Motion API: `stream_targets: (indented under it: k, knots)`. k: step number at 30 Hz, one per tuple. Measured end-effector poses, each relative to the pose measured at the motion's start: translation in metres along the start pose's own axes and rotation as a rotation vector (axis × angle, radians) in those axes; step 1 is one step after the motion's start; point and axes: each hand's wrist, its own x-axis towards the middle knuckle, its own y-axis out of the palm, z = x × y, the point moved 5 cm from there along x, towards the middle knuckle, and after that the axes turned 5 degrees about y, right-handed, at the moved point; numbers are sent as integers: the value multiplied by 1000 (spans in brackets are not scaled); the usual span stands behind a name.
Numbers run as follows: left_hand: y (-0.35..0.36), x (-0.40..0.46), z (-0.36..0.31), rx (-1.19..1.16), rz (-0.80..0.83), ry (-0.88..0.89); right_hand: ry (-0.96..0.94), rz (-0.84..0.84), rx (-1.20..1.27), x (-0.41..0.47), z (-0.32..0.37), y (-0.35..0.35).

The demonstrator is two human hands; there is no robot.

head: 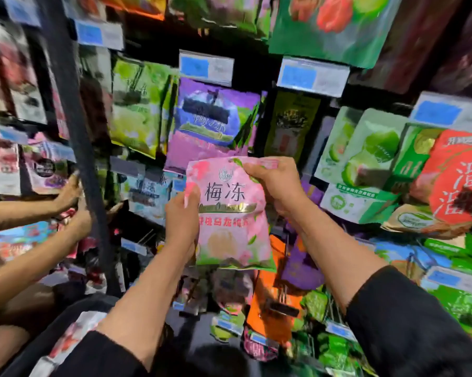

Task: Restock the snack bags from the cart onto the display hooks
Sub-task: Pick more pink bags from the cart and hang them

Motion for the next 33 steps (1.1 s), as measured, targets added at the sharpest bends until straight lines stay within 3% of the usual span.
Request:
stream_targets:
  k: [5, 11, 16, 21, 30, 33]
  knots:
    - [-29, 54, -42, -29, -149, 162, -124, -45, 49, 27, 44, 37]
    - [-38, 104, -113, 75, -131, 365, -280, -51, 51, 51, 112, 57]
    - [-33, 149, -189, 16, -120, 560, -468, -71, 132, 74, 202, 61]
    - [-26, 187, -270, 106, -125, 736, -586, -155, 114, 96, 286, 59]
    - [6, 229, -383, 559, -64, 1152, -595, -335, 89, 150, 354, 63]
    - [20, 239, -401, 728, -42, 1211, -558, -373, 136, 161, 360, 63]
